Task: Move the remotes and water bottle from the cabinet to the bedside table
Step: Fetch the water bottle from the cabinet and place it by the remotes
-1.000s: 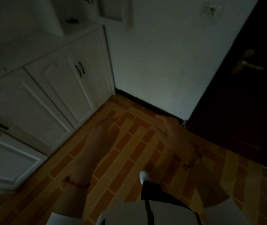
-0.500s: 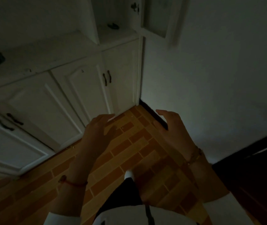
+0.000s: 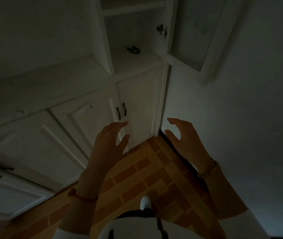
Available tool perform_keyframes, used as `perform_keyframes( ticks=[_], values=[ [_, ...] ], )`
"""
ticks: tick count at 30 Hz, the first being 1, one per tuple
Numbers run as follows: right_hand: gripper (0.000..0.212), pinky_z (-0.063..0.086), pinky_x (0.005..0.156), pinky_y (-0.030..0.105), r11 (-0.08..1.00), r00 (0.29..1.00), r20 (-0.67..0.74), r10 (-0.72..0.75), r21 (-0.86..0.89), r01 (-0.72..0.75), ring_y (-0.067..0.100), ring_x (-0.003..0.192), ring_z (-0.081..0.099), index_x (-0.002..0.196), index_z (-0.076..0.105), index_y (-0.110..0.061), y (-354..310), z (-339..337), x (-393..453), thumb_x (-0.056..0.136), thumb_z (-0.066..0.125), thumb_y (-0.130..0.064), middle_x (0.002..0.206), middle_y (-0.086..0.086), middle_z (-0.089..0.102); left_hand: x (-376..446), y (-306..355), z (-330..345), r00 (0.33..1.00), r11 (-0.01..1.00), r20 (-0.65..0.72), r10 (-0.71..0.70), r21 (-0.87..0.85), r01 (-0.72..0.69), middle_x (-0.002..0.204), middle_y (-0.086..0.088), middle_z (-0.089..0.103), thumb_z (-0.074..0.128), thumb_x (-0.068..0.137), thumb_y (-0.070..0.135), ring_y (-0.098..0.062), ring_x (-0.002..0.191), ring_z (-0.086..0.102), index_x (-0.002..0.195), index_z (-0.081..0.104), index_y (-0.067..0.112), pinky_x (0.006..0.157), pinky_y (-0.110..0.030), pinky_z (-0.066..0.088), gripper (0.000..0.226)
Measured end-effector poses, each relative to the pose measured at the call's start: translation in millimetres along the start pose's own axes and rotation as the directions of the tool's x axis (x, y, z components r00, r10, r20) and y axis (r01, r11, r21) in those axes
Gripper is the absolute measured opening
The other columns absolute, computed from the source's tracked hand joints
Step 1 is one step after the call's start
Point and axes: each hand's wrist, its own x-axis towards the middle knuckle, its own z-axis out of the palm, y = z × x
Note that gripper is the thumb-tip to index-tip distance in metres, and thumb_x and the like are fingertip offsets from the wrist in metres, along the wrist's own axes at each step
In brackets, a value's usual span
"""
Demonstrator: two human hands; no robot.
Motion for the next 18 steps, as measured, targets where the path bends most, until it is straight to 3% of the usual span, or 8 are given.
perform_keyframes(
  ticks=[4,12,18],
  values=[
    [0.047,0.025,0.102,0.020,0.999,0.999,-0.018,-0.032,-0.014,0.032,0.018,0.130,0.038,0.137,0.044,-0.018,4.1,-1.6,68.2,0.093,0.053,-0.031,0.135,0.005,0.052,70.2,-6.6,2.5,1.000,1.000,0.003,0.017,0.001,-0.017,0.135,-0.001,0.055,0.054,0.093,0.032,-0.020,0.125,0.050,0.133,0.051,0.024,0.106,-0.042,0.041,0.040],
    [0.046,0.026,0.100,0.019,0.999,0.999,-0.004,-0.034,0.006,0.034,0.005,0.125,0.034,0.136,0.043,-0.024,21.4,1.1,164.6,0.093,0.051,-0.035,0.138,0.002,0.049,171.0,-11.1,7.0,1.000,0.999,0.007,0.021,-0.026,-0.021,0.126,-0.002,0.059,0.056,0.093,0.025,-0.018,0.109,0.056,0.132,0.052,0.021,0.092,-0.022,0.036,0.040],
    [0.046,0.025,0.101,0.020,0.996,0.995,0.036,-0.091,0.007,0.091,0.015,0.130,0.037,0.137,0.043,-0.021,29.4,-4.9,243.7,0.093,0.052,-0.033,0.137,0.000,0.050,242.8,-15.2,21.9,0.999,0.999,-0.051,0.019,-0.047,-0.021,0.132,-0.003,0.056,0.057,0.093,0.026,-0.018,0.121,0.052,0.134,0.051,0.019,0.103,-0.033,0.042,0.042]
  ],
)
